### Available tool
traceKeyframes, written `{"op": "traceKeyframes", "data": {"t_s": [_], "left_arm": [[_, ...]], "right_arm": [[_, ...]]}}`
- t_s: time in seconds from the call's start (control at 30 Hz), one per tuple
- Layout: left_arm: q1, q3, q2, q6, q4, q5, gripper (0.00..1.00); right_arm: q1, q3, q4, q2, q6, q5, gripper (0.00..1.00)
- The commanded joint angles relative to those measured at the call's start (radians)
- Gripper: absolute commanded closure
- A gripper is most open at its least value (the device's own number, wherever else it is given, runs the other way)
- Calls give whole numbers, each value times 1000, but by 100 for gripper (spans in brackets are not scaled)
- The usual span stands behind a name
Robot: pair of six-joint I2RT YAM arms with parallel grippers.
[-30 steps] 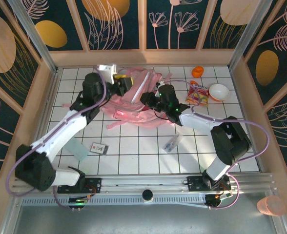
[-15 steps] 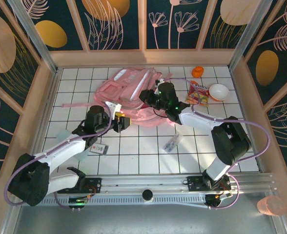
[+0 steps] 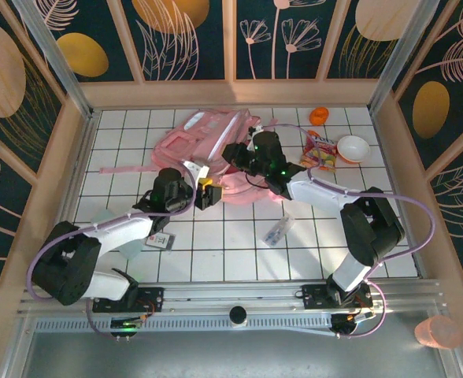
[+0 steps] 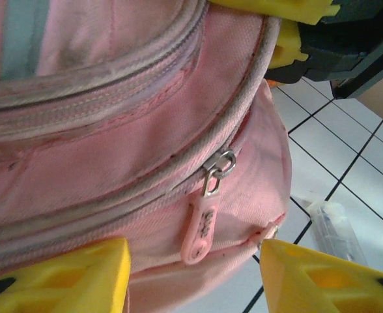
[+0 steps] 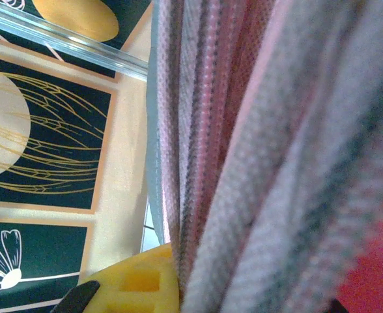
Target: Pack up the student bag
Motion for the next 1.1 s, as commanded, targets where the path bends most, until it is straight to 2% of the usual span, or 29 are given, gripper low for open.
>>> {"op": "traceKeyframes", "data": {"t_s": [0.0, 0.13, 0.3, 0.47, 0.6, 0.73, 0.93, 1.07], "left_arm": [[-14, 42, 32, -13, 94, -11, 48], [-24, 58, 61, -25, 114, -18, 57], [-24, 66, 66, -30, 109, -27, 82], [-23, 67, 42, -40, 34, -74, 96], [-21, 53, 8, -74, -50, -173, 100], [9, 25, -22, -109, -105, -220, 100], [163, 11, -26, -159, -168, -232, 100], [231, 72, 18, -138, -211, -291, 100]], "right_arm": [[8, 64, 110, -12, 4, 20, 97], [12, 68, 110, -12, 8, 24, 97], [14, 71, 98, -15, 2, 31, 97], [7, 71, 75, -23, -10, 36, 97], [-6, 76, 48, -42, -27, 36, 97], [-24, 77, 24, -73, -42, 29, 98], [-41, 98, -21, -126, -63, 0, 99], [-37, 96, -20, -157, -47, -9, 99]]}}
